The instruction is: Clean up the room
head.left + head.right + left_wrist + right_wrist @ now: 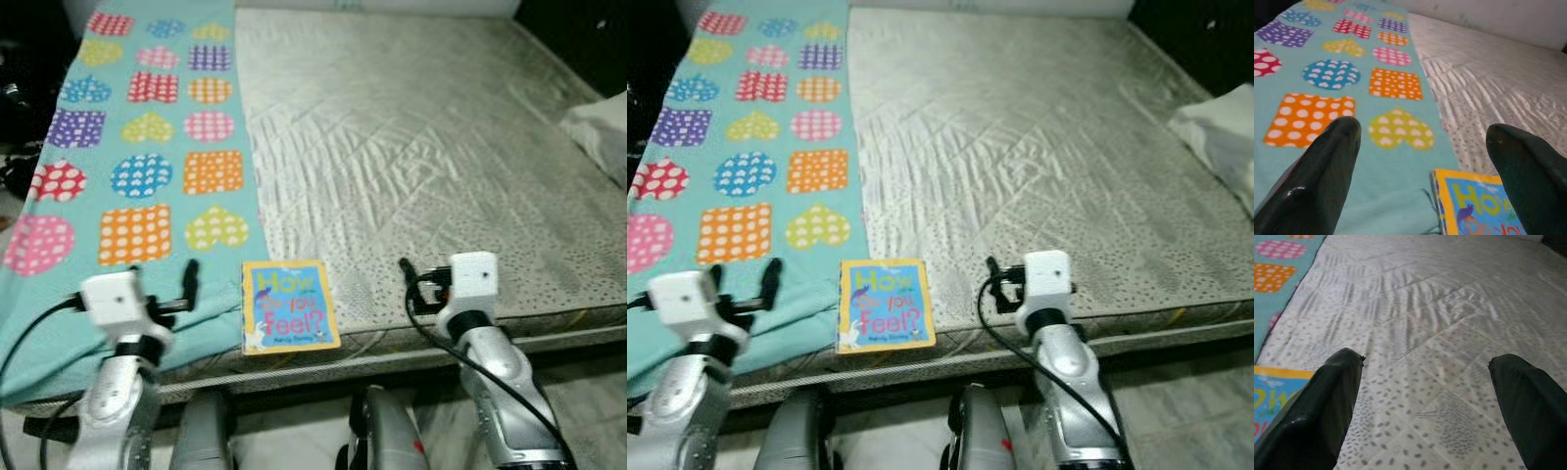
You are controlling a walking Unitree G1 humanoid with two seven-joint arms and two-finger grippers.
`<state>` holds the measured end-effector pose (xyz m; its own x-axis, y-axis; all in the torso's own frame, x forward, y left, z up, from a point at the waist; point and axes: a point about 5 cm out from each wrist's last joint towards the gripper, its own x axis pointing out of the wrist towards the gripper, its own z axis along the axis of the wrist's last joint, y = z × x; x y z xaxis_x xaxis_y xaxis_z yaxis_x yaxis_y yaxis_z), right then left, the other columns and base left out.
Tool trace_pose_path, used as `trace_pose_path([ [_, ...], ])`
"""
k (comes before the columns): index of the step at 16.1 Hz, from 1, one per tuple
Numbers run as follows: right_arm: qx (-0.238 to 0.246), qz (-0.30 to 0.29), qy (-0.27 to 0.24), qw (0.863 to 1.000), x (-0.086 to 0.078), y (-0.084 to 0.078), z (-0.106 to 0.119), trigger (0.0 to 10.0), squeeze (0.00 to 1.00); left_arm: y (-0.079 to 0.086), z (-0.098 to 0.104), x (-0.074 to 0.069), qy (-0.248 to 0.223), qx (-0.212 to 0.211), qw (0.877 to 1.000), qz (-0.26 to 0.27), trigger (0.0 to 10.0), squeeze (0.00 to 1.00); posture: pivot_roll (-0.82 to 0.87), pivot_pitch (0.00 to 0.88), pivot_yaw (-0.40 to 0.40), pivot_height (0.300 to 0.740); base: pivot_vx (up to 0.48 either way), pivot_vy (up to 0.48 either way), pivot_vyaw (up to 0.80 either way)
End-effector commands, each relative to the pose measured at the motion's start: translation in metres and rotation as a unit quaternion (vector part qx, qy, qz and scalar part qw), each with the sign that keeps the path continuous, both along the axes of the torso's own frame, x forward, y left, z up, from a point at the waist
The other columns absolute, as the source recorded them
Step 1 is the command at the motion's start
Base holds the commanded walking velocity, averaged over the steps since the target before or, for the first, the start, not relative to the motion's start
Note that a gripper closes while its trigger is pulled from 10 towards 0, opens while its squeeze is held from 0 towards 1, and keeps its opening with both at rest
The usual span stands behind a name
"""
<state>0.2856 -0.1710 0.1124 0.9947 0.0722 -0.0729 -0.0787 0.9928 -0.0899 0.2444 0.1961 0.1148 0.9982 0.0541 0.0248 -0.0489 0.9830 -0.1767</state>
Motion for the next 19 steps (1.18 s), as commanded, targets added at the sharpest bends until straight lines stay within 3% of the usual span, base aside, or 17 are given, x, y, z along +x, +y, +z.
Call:
trace_pose_path([
  [1,-0.003,-0.006,0.006,1.0,-0.002,-0.004,-0.003,10.0,0.0,0.004,-0.003,-0.002,0.013,0.003,1.0,0.008,10.0,0.0,-0.03,0.157,-0.096,0.596,0.0,0.0,0.0],
  [6,-0.005,-0.001,0.006,1.0,-0.001,-0.004,-0.002,10.0,0.0,0.007,-0.008,0.004,0.035,-0.013,0.999,0.019,10.0,0.0,-0.04,0.17,-0.101,0.546,0.0,0.0,0.0],
  [9,-0.012,-0.002,0.009,1.0,-0.004,-0.008,-0.002,10.0,0.0,0.009,-0.015,0.015,0.069,-0.031,0.997,0.031,10.0,0.0,-0.05,0.178,-0.106,0.546,0.0,0.0,0.0],
  [12,-0.02,0.004,0.008,1.0,-0.009,-0.012,0.001,10.0,0.0,0.005,-0.023,0.029,0.111,-0.08,0.99,0.018,10.0,0.0,-0.09,0.185,-0.113,0.546,0.0,0.0,0.0],
  [19,-0.03,-0.003,0.012,0.999,-0.018,-0.023,0.005,10.0,0.0,-0.002,-0.028,0.041,0.152,-0.09,0.984,-0.022,10.0,0.0,-0.11,0.194,-0.103,0.516,0.0,0.0,0.0],
])
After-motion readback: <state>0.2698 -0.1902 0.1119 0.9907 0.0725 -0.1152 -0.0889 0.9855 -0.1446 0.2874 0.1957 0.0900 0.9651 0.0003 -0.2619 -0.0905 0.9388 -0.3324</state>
